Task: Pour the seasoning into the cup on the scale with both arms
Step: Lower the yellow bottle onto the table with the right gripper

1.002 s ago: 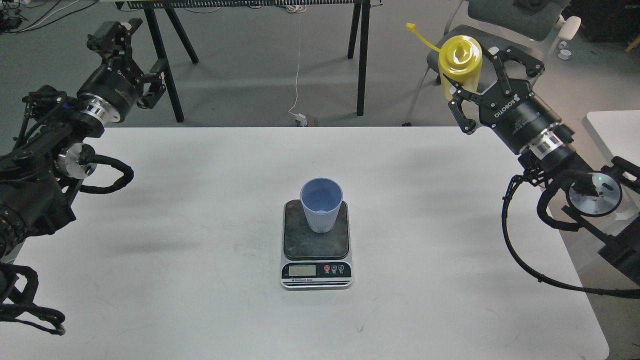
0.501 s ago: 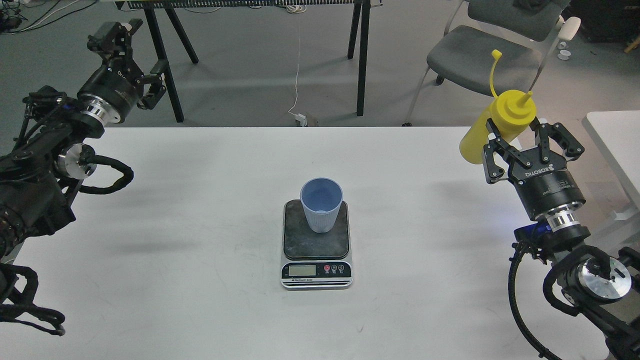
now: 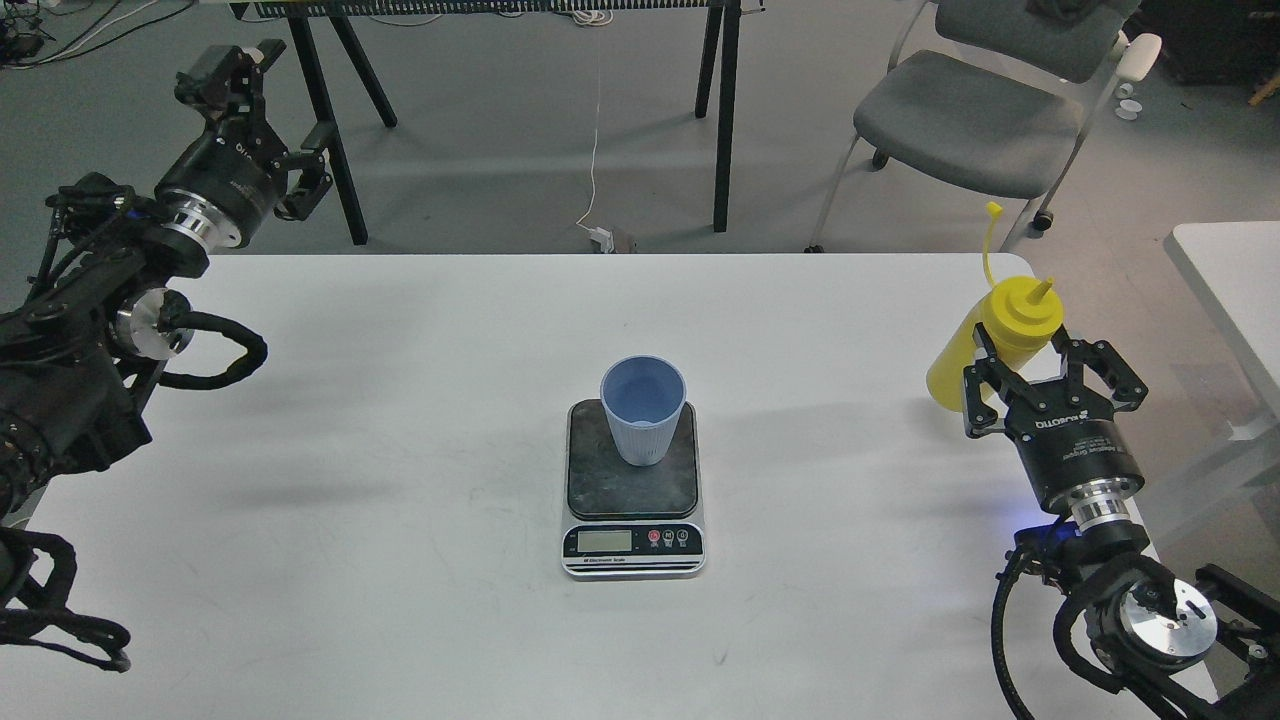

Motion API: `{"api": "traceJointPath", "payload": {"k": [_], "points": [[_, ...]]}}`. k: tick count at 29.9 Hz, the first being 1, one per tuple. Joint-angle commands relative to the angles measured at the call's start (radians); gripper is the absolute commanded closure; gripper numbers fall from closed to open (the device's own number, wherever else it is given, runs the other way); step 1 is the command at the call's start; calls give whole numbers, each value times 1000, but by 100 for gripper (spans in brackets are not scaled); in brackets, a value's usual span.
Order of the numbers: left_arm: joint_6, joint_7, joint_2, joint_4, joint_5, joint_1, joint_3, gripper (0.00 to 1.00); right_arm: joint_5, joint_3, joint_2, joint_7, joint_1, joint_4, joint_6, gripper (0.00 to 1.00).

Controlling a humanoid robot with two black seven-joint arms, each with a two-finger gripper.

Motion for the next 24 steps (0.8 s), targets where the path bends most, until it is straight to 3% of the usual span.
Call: {"api": "traceJointPath", "payload": {"k": [1, 24], "points": [[0, 0, 0, 0, 0, 2, 1, 9, -24, -1, 50, -3, 1, -56, 0, 84], [0, 0, -22, 0, 20, 2, 6, 8, -121, -25, 122, -2, -2, -174, 0, 77]]}}
